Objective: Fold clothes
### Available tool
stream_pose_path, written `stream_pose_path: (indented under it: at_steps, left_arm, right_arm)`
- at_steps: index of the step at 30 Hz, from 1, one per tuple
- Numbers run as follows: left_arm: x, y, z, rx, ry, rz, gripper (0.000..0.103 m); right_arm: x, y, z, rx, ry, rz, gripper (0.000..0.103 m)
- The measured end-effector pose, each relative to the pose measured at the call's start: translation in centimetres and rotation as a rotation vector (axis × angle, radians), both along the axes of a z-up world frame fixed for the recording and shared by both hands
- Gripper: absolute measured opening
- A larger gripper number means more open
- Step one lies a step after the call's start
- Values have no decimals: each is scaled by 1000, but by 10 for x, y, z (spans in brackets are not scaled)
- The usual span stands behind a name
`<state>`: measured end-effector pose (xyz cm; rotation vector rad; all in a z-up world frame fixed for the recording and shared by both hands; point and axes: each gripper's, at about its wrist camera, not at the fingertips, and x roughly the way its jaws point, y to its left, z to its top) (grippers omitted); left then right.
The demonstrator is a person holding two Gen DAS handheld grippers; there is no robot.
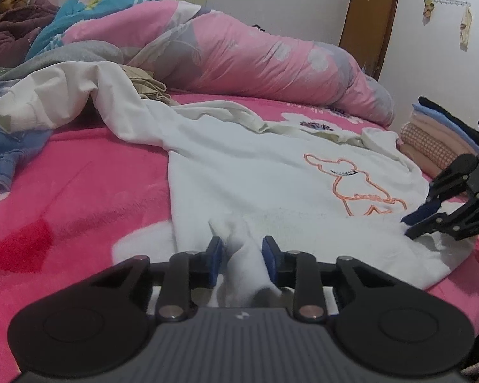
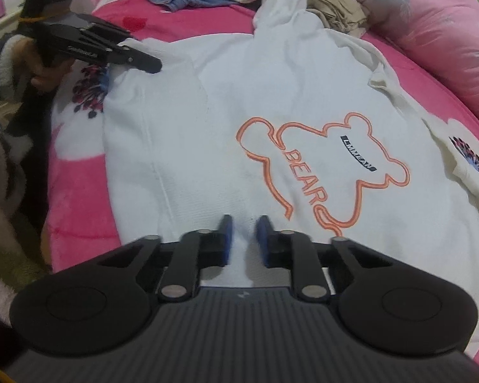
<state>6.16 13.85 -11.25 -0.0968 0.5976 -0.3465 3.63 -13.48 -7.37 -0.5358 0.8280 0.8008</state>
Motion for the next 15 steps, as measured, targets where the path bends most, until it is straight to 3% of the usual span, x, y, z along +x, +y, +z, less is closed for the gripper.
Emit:
stream_pose_path:
  at_steps: [2,6,12,15]
  left_arm:
    - [-4,-2,-1,-1,-19,7,20]
    - [-9,-5,2,1,-68,24,12]
    - [-8,1,15,-66,-104,47,11]
    - [-1,1,6,-40,-63,60,11]
  right_arm:
    - [-9,5,0,-19,-47,-11,2]
    - [-25,6,8,-35,-144,-41,1]
    - [-24,3,31,-25,-248,-91,1]
    - [-12,3,17,-35,-240,-103,1]
